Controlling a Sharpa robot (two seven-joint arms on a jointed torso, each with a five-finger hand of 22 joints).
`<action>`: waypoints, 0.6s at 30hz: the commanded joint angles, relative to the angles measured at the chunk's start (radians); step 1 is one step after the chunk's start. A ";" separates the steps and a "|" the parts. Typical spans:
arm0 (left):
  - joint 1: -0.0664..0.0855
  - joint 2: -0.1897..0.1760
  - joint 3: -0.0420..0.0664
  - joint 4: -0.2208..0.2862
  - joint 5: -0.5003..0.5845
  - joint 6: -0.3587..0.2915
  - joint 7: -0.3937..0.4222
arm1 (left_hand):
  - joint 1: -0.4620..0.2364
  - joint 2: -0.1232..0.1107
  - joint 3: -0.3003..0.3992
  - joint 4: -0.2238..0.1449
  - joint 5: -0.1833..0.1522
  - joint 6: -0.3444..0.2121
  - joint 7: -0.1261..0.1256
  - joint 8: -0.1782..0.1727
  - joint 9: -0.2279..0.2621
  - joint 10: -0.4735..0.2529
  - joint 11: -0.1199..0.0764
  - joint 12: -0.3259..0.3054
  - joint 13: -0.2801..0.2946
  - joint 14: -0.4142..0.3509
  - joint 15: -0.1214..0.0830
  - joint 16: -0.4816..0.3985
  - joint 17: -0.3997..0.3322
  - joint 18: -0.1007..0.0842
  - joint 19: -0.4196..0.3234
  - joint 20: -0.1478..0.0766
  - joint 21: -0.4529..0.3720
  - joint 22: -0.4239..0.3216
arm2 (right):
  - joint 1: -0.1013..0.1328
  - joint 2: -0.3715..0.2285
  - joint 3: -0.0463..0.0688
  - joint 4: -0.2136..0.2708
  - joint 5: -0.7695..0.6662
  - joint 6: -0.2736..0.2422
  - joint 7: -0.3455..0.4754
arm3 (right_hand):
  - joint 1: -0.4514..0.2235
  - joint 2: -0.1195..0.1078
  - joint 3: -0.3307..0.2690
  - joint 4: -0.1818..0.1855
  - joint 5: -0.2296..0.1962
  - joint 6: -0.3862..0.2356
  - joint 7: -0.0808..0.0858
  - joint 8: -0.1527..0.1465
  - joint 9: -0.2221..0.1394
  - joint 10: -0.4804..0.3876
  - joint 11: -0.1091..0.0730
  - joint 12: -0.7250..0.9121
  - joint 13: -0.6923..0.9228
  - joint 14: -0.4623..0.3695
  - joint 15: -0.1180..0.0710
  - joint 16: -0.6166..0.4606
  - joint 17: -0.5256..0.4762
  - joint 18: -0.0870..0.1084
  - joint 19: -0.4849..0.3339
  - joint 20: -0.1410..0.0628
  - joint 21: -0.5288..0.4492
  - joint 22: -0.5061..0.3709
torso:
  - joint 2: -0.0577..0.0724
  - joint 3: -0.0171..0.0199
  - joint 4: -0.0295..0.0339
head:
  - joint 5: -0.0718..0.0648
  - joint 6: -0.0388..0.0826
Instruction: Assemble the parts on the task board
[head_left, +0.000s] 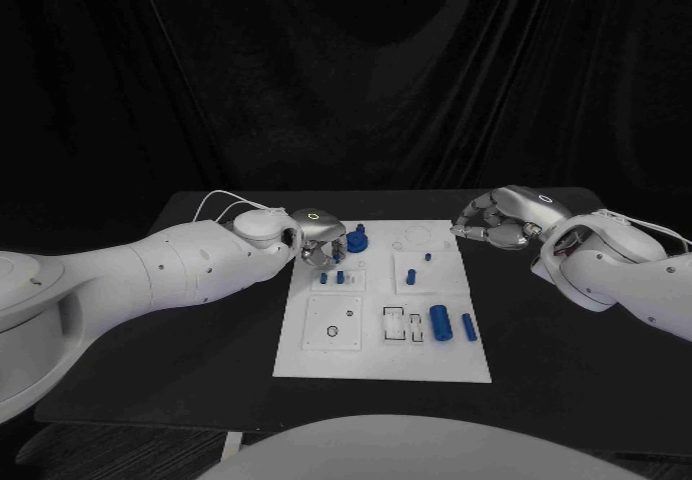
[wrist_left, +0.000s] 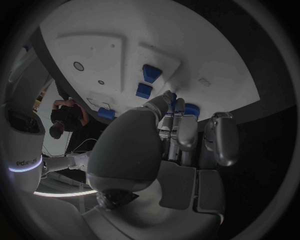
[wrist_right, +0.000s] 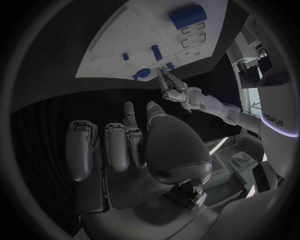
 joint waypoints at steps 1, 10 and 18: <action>-0.005 0.004 0.000 0.003 0.000 -0.004 0.009 | 0.012 0.000 0.001 0.000 0.006 -0.005 -0.003 0.001 -0.001 -0.001 0.000 -0.003 0.001 -0.006 0.001 -0.003 0.000 0.001 -0.007 -0.002 -0.003 0.180 | -0.003 -0.001 0.001 0.000 -0.002 0.005 -0.010 | 0.003 0.008 0.002 0.002 0.001 0.010 0.000 -0.001 -0.001 0.107 0.006 0.004 0.263 0.056 0.006 -0.005 -0.002 0.010 0.049 0.006 -0.006 0.218 | 0.000 0.0003 -0.0001 | 0.000 0.000; -0.006 0.007 0.000 -0.003 0.000 -0.002 0.000 | 0.017 0.001 0.004 -0.003 0.017 -0.004 -0.001 0.002 -0.004 0.001 0.001 -0.002 0.002 -0.010 0.001 -0.005 -0.005 0.001 -0.009 -0.001 -0.005 0.180 | -0.003 0.001 0.001 -0.001 -0.002 0.007 -0.010 | 0.003 0.008 0.002 0.002 0.001 0.010 0.000 -0.001 -0.001 0.107 0.006 0.004 0.263 0.056 0.006 -0.005 -0.002 0.010 0.049 0.006 -0.006 0.218 | 0.000 0.0001 -0.0002 | 0.002 0.000; -0.006 0.004 0.000 -0.008 0.000 0.015 -0.007 | 0.000 -0.021 0.000 0.008 0.013 -0.107 -0.036 -0.006 -0.037 -0.029 -0.007 -0.020 -0.004 -0.033 -0.004 -0.023 -0.031 0.006 -0.026 0.001 -0.029 0.173 | -0.003 0.000 0.001 -0.001 -0.002 0.005 -0.010 | 0.004 0.007 0.002 0.001 -0.001 0.011 0.000 -0.001 -0.001 0.107 0.005 0.004 0.263 0.056 0.005 -0.005 -0.002 0.010 0.049 0.006 -0.007 0.218 | 0.000 0.0006 -0.0001 | 0.002 0.000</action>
